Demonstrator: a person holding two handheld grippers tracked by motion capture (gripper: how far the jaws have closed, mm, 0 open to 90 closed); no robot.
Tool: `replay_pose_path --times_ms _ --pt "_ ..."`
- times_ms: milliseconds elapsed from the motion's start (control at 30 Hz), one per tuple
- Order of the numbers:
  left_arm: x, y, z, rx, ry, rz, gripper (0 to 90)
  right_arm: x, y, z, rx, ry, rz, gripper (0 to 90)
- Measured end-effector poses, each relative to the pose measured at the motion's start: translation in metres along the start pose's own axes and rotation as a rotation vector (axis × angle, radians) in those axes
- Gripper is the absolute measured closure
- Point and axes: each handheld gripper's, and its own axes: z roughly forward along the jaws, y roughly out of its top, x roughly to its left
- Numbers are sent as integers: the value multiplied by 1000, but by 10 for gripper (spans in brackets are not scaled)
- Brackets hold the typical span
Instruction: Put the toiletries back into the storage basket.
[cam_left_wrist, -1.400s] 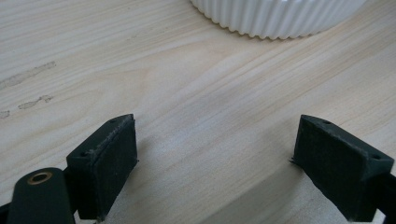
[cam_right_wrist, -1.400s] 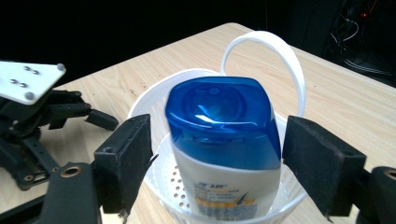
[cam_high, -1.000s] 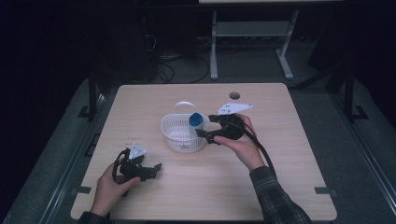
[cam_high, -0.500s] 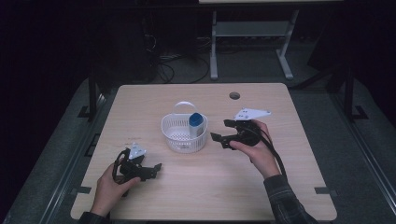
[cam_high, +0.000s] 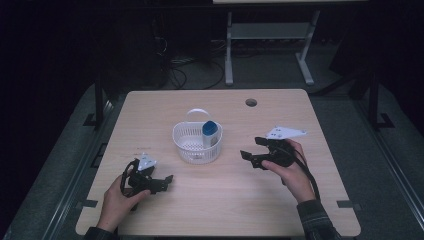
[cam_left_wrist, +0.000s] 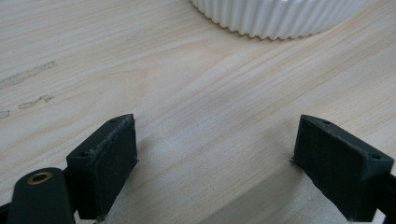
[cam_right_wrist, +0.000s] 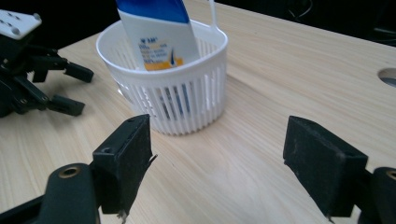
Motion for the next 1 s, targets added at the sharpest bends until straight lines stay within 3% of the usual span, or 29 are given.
replay_pose_path --times_ms 700,1000 --pt "0 0 0 2 -1 2 126 -9 -45 -31 56 -58 29 230" --pt "0 0 0 2 0 3 126 -17 -69 -41 103 -104 68 231"
